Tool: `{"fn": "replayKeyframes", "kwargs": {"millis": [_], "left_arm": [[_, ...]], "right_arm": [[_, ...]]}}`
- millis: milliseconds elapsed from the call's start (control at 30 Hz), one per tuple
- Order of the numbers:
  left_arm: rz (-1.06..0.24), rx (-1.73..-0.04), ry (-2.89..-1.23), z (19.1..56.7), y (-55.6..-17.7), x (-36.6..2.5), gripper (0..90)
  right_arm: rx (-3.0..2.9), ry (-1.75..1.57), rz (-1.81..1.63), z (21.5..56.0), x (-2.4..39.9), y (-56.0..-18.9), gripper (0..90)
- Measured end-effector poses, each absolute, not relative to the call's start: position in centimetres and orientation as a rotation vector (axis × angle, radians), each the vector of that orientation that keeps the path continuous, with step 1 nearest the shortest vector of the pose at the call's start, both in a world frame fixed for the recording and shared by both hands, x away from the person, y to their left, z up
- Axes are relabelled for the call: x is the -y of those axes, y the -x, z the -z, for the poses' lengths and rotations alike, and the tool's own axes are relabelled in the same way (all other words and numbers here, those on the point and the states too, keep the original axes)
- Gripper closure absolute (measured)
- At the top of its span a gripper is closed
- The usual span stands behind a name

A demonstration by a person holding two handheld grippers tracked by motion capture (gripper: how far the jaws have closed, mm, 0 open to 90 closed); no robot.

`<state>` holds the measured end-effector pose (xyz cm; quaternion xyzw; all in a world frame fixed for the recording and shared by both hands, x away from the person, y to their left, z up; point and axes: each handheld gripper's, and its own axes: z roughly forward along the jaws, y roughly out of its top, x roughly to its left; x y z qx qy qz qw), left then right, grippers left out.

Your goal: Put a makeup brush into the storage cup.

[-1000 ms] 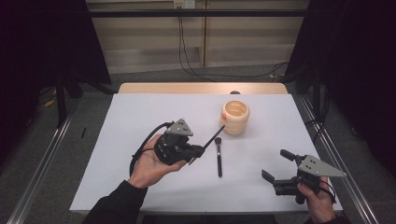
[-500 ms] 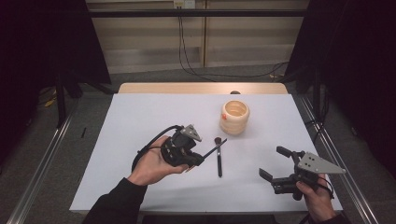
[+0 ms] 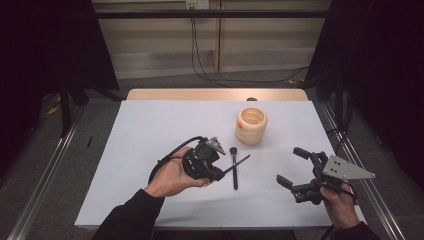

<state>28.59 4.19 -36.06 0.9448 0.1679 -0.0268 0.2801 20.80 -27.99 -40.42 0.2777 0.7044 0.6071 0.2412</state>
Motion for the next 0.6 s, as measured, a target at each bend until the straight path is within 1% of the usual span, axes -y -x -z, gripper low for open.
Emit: {"fn": "replayKeyframes", "kwargs": {"millis": [67,133,200,267,333,400,433,500,600], "left_arm": [[0.07,-0.421,-2.567,36.3,-28.7,-4.3,83.3],[0.082,-0.449,-2.546,36.4,-28.7,-4.4,83.3],[0.069,-0.43,-2.553,36.3,-28.9,-4.6,83.3],[0.086,-0.448,-2.548,36.3,-28.6,-4.6,83.3],[0.095,-0.44,-2.566,36.4,-28.5,-4.5,83.3],[0.107,-0.454,-2.559,36.6,-28.2,-4.4,83.3],[0.107,-0.422,-2.585,36.7,-28.2,-4.3,83.3],[0.112,-0.434,-2.583,36.8,-28.1,-4.2,83.3],[0.116,-0.416,-2.596,37.0,-28.3,-4.1,83.3]], "right_arm": [[-1.971,-0.728,-1.669,40.1,27.6,-21.1,1.2],[-2.014,-0.711,-1.665,39.9,27.1,-21.4,1.8],[-2.062,-0.705,-1.659,39.6,26.6,-21.7,3.1],[-2.111,-0.693,-1.639,39.3,26.1,-22.0,3.9],[-2.155,-0.708,-1.627,39.0,25.5,-22.5,6.2],[-2.194,-0.731,-1.584,38.9,24.9,-22.9,11.8],[-2.219,-0.727,-1.568,38.8,24.7,-23.1,13.5],[-2.269,-0.707,-1.551,38.6,24.3,-23.5,16.7],[-2.343,-0.639,-1.585,38.2,23.9,-24.1,16.6]]}}
